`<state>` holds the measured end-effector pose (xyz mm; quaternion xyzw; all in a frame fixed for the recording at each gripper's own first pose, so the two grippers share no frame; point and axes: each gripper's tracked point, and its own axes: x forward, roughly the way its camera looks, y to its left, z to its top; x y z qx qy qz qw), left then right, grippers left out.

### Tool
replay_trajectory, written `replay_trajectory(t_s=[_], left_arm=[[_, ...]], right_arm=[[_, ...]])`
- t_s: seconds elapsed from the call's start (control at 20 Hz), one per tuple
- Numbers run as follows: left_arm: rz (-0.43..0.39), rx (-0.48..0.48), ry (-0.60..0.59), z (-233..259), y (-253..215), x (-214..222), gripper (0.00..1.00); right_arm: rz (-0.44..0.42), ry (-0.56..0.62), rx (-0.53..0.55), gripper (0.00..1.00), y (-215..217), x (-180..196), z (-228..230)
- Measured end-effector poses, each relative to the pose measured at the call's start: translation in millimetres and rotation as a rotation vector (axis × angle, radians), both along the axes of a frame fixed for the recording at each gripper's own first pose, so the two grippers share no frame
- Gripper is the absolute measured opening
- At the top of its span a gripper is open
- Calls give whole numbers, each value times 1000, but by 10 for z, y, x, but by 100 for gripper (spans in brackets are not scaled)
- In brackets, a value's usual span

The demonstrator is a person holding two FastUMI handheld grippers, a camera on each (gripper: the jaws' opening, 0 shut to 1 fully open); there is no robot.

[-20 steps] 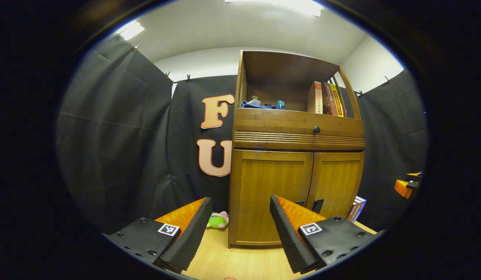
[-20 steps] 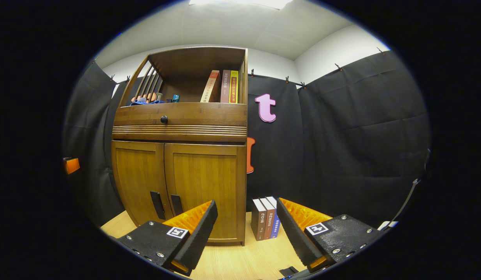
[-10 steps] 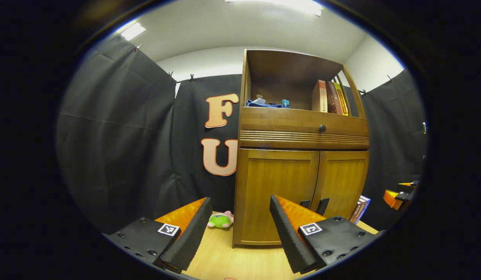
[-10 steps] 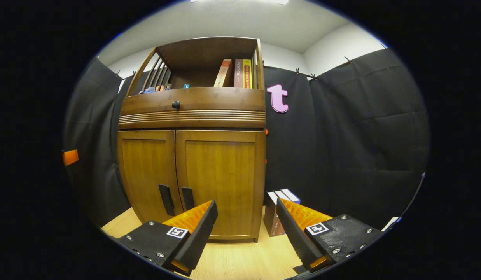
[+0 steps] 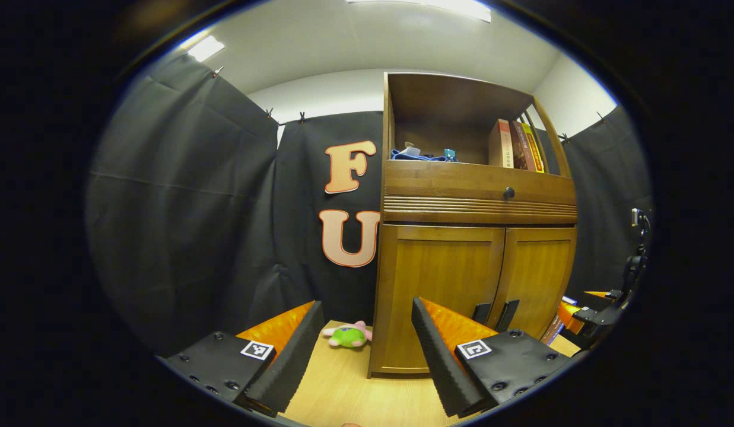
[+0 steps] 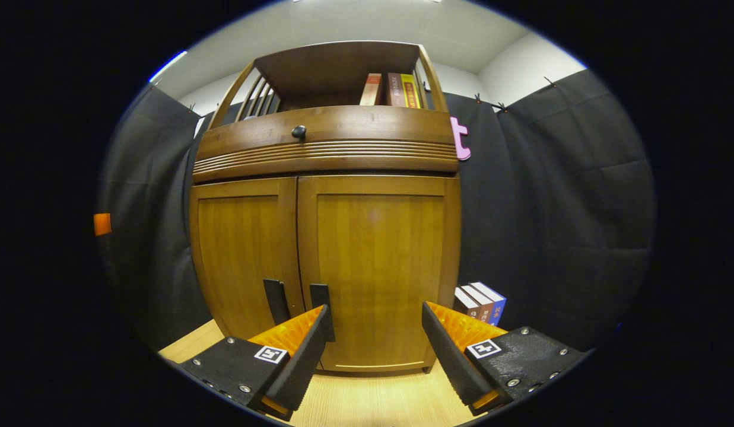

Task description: Open the right door of the double-door shoe cabinet with the right hand, and open the left door with the left hand.

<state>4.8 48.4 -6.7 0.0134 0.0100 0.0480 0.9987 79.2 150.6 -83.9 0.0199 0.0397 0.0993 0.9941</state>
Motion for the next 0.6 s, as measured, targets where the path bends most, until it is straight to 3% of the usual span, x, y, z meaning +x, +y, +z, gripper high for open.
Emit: replay_trajectory(t_s=[0.3,0.4,0.45,0.55,0.6], left_arm=[[34,3,4,-25,235,96,94],[44,6,7,-30,272,117,94],[49,8,8,-39,292,128,94],[56,12,12,-53,332,145,94],[60,15,14,-69,359,140,95]], right_arm=[[67,9,-8,100,550,191,-131],[84,14,-6,94,692,303,-218],[94,18,-5,100,761,362,-267],[95,34,-17,100,844,476,-384],[97,39,-21,93,887,540,-451]])
